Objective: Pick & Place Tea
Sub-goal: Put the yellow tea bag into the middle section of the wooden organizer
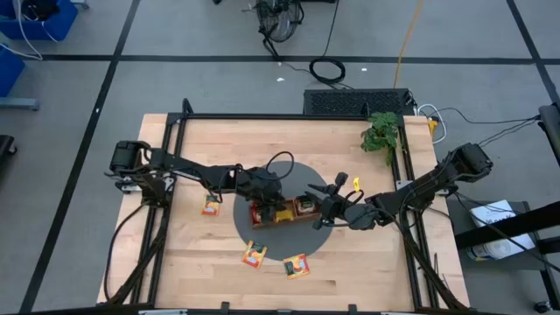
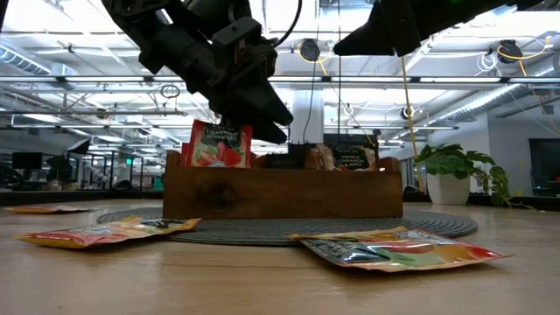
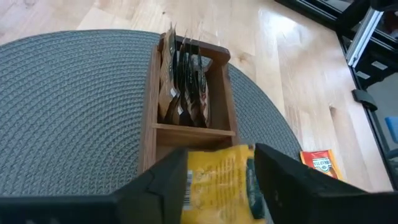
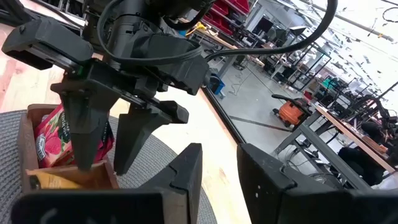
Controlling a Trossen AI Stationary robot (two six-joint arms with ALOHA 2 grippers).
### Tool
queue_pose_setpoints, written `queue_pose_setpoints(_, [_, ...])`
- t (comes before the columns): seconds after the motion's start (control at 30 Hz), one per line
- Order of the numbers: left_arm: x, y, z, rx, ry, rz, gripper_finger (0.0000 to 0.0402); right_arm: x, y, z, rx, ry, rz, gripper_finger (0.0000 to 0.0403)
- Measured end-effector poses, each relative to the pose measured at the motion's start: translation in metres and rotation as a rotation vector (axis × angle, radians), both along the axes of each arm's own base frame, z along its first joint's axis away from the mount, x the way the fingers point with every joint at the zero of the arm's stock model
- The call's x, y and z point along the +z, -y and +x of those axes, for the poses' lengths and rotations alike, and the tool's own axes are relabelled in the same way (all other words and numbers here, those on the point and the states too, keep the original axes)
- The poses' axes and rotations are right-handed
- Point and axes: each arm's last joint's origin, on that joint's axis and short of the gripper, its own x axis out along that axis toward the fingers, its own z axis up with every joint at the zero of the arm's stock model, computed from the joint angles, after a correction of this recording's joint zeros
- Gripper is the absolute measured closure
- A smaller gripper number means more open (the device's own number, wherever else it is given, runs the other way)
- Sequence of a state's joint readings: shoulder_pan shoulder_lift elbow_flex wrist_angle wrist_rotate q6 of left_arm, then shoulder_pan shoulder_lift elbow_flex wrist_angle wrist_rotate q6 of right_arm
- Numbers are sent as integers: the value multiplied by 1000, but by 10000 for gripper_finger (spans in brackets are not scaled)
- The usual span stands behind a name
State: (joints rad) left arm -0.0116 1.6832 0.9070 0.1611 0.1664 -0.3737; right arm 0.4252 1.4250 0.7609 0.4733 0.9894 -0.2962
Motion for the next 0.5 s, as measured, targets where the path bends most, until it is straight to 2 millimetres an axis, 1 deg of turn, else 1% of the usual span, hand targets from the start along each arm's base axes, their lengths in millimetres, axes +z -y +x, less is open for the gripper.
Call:
queue_pose_setpoints(0.1, [8,-3,-2,6,22,0,195,0,0,0,0,0,0,312])
queue_pose_setpoints(0.23, [27,-6,-8,16,84,1,182,0,0,0,2,5,10,312])
queue_pose_setpoints(0.27, [33,-5,-10,13,104,3,182,-1,-1,0,26,2,26,312])
queue_pose_setpoints(0.3, [39,-4,-12,5,124,9,182,-3,-3,1,85,-9,54,312])
queue_pose_setpoints(0.33, [44,-2,-14,-5,144,16,183,-4,-5,2,180,-26,98,312])
queue_pose_setpoints(0.43, [59,4,-20,-45,195,48,187,-13,-12,8,505,-87,255,313])
queue_pose_setpoints(0.47, [64,7,-23,-61,219,63,189,-18,-14,10,554,-106,275,317])
queue_pose_setpoints(0.5, [70,9,-26,-77,246,78,190,-23,-15,11,560,-127,275,323])
